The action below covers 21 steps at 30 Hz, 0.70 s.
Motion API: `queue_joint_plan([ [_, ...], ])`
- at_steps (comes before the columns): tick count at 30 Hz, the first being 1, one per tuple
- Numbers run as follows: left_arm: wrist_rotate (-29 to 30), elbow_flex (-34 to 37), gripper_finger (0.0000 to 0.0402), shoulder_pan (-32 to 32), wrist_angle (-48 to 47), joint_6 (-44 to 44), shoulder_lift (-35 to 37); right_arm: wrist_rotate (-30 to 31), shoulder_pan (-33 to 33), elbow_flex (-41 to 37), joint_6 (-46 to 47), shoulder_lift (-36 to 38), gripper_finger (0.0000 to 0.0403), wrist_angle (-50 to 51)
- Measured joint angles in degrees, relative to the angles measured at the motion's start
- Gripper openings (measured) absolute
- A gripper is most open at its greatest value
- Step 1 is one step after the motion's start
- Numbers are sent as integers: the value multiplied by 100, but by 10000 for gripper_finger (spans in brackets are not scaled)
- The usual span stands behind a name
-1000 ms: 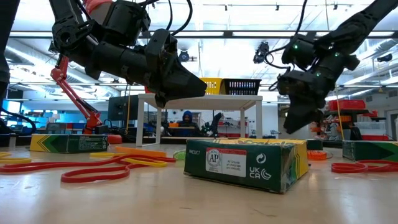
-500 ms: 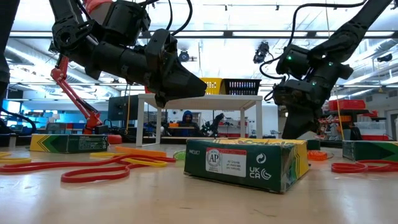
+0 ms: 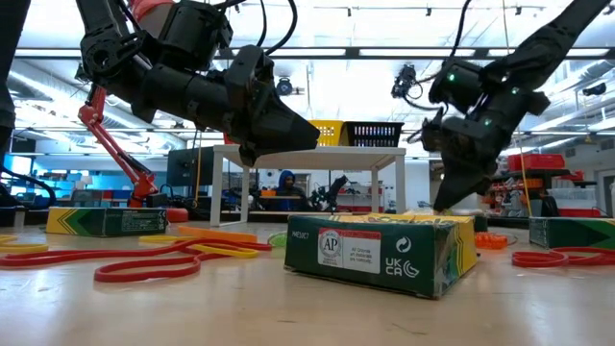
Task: Pick & Place Office Desk Supplies
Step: Put the yellow crayon box into the black bin on the shelf
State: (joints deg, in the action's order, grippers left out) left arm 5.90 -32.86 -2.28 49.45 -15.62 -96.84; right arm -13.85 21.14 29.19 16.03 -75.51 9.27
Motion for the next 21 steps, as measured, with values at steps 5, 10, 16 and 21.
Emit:
queue_joint_plan([
  [5,47,0,120,2,0,13,0,570,-527,0,132,409,2,-2],
  [10,60,0,120,1,0,-5,0,1340,-1096,0,197,750,1,-26],
  [16,157,-168,120,4,-22,-118,-45,1770,-1564,0,334,826,1,-26],
  [21,52,-561,120,19,-303,-46,-313,1846,-1591,0,763,826,13,117],
])
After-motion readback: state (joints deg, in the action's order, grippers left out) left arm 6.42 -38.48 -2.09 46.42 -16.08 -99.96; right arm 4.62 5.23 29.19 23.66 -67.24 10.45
